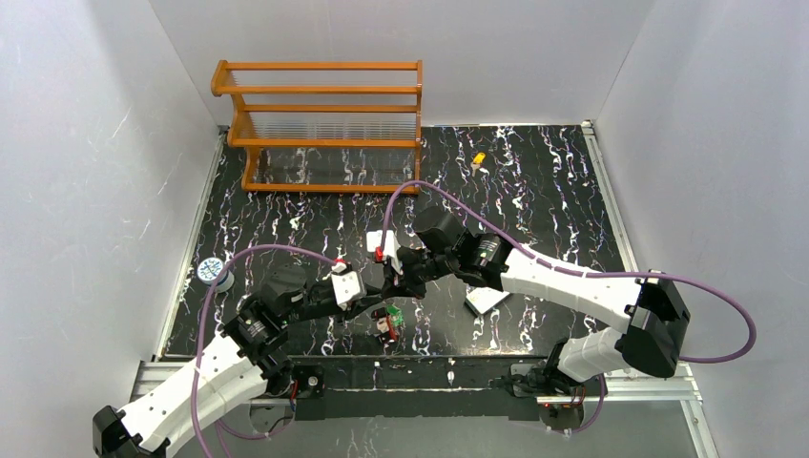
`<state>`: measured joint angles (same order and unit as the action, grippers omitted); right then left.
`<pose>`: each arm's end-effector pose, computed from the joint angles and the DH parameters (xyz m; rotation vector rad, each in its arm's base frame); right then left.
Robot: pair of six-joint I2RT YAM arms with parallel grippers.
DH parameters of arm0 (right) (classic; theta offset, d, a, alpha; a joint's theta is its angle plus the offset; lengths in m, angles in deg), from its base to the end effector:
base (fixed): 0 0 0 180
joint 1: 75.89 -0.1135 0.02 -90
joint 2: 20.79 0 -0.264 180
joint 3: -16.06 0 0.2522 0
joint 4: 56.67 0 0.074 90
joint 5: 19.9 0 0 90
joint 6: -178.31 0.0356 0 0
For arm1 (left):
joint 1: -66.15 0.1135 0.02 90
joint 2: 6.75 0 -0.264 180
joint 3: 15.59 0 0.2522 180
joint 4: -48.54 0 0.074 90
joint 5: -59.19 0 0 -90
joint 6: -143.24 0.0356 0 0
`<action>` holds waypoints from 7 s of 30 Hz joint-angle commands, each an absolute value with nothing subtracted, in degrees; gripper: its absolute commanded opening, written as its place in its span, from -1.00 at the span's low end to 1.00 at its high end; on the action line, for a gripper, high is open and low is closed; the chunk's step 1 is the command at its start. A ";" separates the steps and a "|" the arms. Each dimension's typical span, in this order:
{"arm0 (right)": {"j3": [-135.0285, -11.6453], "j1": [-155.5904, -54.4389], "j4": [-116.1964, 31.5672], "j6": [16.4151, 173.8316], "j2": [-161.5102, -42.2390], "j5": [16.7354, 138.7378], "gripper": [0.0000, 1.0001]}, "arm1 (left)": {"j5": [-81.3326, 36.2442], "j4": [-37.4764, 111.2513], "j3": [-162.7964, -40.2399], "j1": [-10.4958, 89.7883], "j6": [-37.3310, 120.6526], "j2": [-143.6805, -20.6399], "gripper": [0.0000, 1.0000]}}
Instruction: Put the keys on the keyring
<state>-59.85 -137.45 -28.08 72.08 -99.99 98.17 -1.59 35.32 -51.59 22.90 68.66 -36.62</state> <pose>0.1338 0.2822 0.3027 -1.6143 1.5157 0.9756 0.0945 -0.1128 0.2589 1.1726 1.2886 -0.7902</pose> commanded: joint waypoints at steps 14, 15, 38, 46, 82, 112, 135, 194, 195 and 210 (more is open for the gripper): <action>-54.17 -137.49 -44.88 78.16 -91.53 92.45 -0.31 | -1.70 33.09 -53.91 22.73 69.43 -34.55 -1.00; -52.56 -137.22 -47.28 79.04 -90.25 92.07 -0.23 | -2.00 33.33 -53.69 22.79 69.41 -33.74 -1.00; -45.31 -132.93 -62.28 92.67 -88.92 109.93 -0.06 | -4.73 40.59 -49.21 22.81 67.89 -18.57 -1.00; -44.90 -132.93 -63.54 94.55 -92.50 110.94 -0.11 | -4.18 40.41 -49.47 22.81 68.09 -19.32 -1.00; -44.46 -132.93 -56.53 90.39 -95.19 101.29 -0.03 | -3.62 41.12 -49.26 22.74 67.65 -19.24 -1.00; -38.09 -132.93 -54.00 104.24 -68.26 81.05 0.97 | -42.25 11.32 -73.65 22.78 30.05 -34.44 -1.00; -48.62 -111.27 -37.56 115.23 -90.22 78.29 0.97 | -58.79 16.37 -82.25 23.15 18.80 -76.82 -1.00; -119.64 -90.66 -18.98 106.23 -165.96 55.41 0.21 | -19.79 12.48 -67.98 52.00 24.96 -52.80 0.92; -119.71 -90.97 -19.19 105.71 -166.21 54.77 0.18 | -20.01 12.20 -68.28 52.00 25.06 -52.88 0.92; -111.54 -95.00 -22.24 102.39 -162.06 53.16 -0.26 | -20.24 10.35 -68.74 52.04 24.80 -51.99 0.91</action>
